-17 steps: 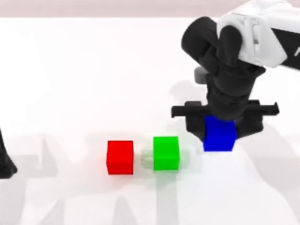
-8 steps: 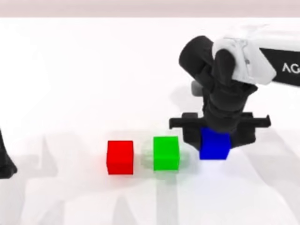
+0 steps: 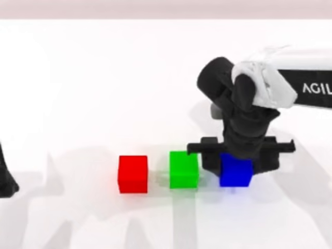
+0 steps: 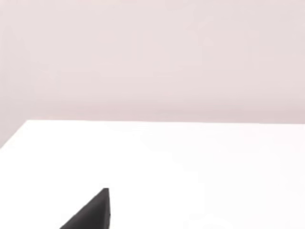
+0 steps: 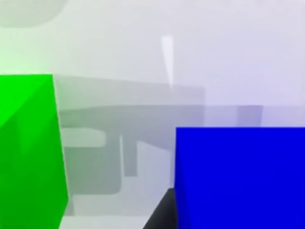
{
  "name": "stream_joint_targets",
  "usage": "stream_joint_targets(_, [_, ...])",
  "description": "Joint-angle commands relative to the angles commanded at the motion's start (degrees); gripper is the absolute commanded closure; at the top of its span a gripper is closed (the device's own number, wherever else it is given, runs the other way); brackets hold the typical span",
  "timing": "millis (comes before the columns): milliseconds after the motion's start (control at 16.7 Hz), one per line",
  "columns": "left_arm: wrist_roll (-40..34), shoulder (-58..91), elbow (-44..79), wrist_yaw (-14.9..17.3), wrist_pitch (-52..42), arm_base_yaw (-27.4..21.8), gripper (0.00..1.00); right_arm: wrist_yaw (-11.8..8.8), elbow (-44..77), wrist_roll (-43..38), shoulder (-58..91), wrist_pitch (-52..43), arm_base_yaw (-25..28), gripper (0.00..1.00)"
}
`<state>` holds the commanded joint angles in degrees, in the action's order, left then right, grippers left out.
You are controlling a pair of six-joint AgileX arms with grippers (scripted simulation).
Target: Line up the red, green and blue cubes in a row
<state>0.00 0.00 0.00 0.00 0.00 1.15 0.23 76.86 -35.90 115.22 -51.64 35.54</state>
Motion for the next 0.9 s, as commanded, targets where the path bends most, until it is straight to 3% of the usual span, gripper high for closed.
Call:
stream_joint_targets(720, [0.00, 0.00, 0.00, 0.00, 0.00, 0.00, 0.00, 0.00, 0.00, 0.00, 0.00, 0.00, 0.00, 0.02])
stream_joint_targets(900, [0.00, 0.00, 0.00, 0.00, 0.00, 0.00, 0.00, 0.00, 0.00, 0.00, 0.00, 0.00, 0.00, 0.00])
